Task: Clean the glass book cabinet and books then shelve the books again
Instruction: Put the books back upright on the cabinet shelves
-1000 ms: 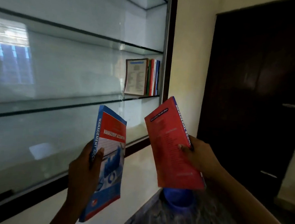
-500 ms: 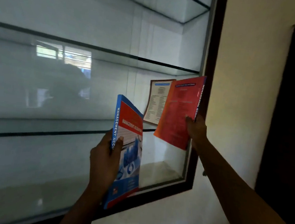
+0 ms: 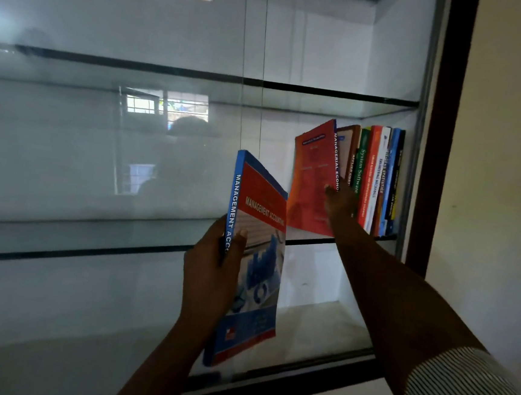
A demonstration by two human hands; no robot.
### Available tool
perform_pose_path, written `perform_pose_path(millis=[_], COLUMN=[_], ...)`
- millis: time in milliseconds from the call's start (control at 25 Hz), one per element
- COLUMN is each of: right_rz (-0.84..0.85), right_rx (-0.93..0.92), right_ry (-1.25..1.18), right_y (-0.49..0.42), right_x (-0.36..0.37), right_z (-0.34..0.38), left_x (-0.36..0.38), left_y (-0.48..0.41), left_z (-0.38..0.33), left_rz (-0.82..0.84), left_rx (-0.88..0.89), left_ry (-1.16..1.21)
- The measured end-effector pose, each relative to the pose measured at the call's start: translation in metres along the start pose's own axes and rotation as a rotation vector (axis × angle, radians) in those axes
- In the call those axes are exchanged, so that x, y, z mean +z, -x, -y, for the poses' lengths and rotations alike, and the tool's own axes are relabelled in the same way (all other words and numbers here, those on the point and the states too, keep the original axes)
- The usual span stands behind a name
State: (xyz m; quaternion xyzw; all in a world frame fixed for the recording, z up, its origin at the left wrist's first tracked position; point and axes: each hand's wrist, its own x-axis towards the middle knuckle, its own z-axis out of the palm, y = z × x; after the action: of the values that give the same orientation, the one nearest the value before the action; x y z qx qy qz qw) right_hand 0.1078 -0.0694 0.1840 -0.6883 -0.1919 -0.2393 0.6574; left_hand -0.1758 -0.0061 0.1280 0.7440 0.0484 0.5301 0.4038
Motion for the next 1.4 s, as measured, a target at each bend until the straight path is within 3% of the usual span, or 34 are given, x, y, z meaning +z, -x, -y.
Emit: perform_pose_path(millis=[200, 280, 360, 480, 640, 720, 880, 920, 1000, 1080, 1240, 1400], right_rz=[-0.289, -0.305, -0.097, 0.413, 0.696, 0.643, 0.249, 0.200, 0.152, 0.142, 0.131, 0.156], right_rx=[-0.063, -0.009, 0.070, 0.214, 0.253, 0.224, 0.189, 0.172, 0.135, 0.113, 0.135, 0.102], right_ry=[-0.094, -0.115, -0.211, -0.320, -0.420, -0.339, -0.393, -0.383, -0.308, -0.278, -0.304, -0.298], right_y=[-0.002, 0.012, 0.040, 0.103, 0.139, 0.132, 0.112, 0.109, 0.100, 0.085, 0.049, 0.013], right_x=[0.009, -0.006, -0.031, -0.076, -0.108, -0.106, -0.103, -0.103, -0.105, -0.103, -0.081, -0.041], right_z=[-0.028, -0.021, -0.005, 0.031, 0.079, 0.094, 0.089, 0.085, 0.085, 0.089, 0.092, 0.089], left_x=[0.016, 0.022, 0.027, 0.036, 0.073, 0.095, 0.113, 0.108, 0.090, 0.069, 0.051, 0.056], left_y=[-0.014, -0.017, -0.013, -0.005, -0.008, -0.006, -0.005, -0.012, -0.032, -0.057, -0.086, -0.086], left_z=[0.011, 0.013, 0.009, -0.006, -0.018, -0.024, -0.008, 0.006, 0.042, 0.080, 0.123, 0.127], left_rz=[-0.003, -0.016, -0.029, -0.057, -0.074, 0.023, 0.408, 0.387, 0.167, -0.004, -0.002, -0.041], left_rx=[-0.018, -0.029, -0.037, -0.030, 0.057, 0.140, 0.309, 0.393, 0.607, 0.683, 0.784, 0.816], left_ry=[0.039, 0.060, 0.104, 0.203, 0.173, 0.145, 0.066, -0.024, -0.319, -0.627, -1.016, -1.059])
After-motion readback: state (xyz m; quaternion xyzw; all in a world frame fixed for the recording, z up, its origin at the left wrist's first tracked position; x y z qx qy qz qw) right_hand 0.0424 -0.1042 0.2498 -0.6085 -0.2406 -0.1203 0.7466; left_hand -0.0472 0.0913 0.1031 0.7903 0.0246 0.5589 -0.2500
